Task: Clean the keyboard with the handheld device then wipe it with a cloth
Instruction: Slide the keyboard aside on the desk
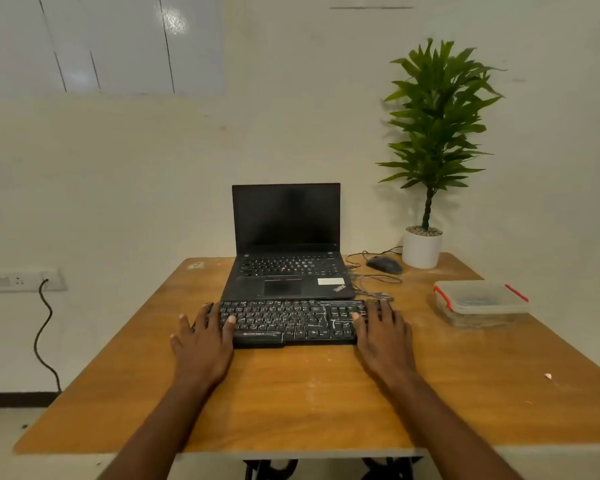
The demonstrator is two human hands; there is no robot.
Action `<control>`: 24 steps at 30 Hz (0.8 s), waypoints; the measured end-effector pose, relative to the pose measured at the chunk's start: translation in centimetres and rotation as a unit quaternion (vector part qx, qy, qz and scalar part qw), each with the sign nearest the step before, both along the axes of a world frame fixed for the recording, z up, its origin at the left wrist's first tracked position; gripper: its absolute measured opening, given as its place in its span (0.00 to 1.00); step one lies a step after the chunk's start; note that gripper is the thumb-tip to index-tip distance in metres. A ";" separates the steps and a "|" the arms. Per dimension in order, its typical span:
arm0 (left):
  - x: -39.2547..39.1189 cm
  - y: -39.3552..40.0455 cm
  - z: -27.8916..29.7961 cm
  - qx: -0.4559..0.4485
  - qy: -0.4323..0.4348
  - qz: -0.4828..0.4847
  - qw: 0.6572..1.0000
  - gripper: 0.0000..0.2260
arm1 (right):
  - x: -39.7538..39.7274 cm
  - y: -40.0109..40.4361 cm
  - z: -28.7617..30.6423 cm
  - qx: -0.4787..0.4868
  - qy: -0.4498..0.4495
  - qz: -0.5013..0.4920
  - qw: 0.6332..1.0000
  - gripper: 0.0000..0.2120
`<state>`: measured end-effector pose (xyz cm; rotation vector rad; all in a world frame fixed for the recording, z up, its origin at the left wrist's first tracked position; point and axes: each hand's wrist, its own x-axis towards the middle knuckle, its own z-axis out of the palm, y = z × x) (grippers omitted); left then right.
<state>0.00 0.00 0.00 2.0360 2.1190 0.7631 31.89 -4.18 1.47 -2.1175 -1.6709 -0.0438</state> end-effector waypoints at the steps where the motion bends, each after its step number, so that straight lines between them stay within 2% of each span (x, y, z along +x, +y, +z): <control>1: -0.2 0.2 0.1 -0.007 -0.031 0.014 0.999 0.31 | 0.0 0.1 0.0 -0.003 0.016 -0.012 1.000 0.30; 4: -0.7 0.8 0.2 -0.014 -0.084 0.035 0.996 0.30 | 0.4 0.3 0.0 0.013 0.063 -0.041 0.997 0.30; 7: -0.6 1.1 -0.1 -0.014 -0.095 0.032 0.995 0.29 | 0.5 0.5 -0.1 0.019 0.116 -0.046 0.992 0.31; 12: -1.1 1.2 0.5 -0.027 -0.157 0.028 0.987 0.30 | 1.0 0.6 0.6 0.008 0.209 -0.051 0.977 0.36; 17: -1.2 -1.5 0.7 -0.011 -0.191 0.036 0.981 0.28 | 1.0 -1.5 1.1 0.019 0.244 -0.046 0.968 0.37; 21: -1.3 -4.9 0.6 0.021 -0.206 0.026 0.978 0.29 | 0.8 -4.5 1.5 0.032 0.273 -0.042 0.960 0.36; 24: -2.0 -6.3 -0.1 0.033 -0.151 0.022 0.988 0.27 | 0.7 -6.9 1.6 0.041 0.282 -0.042 0.958 0.35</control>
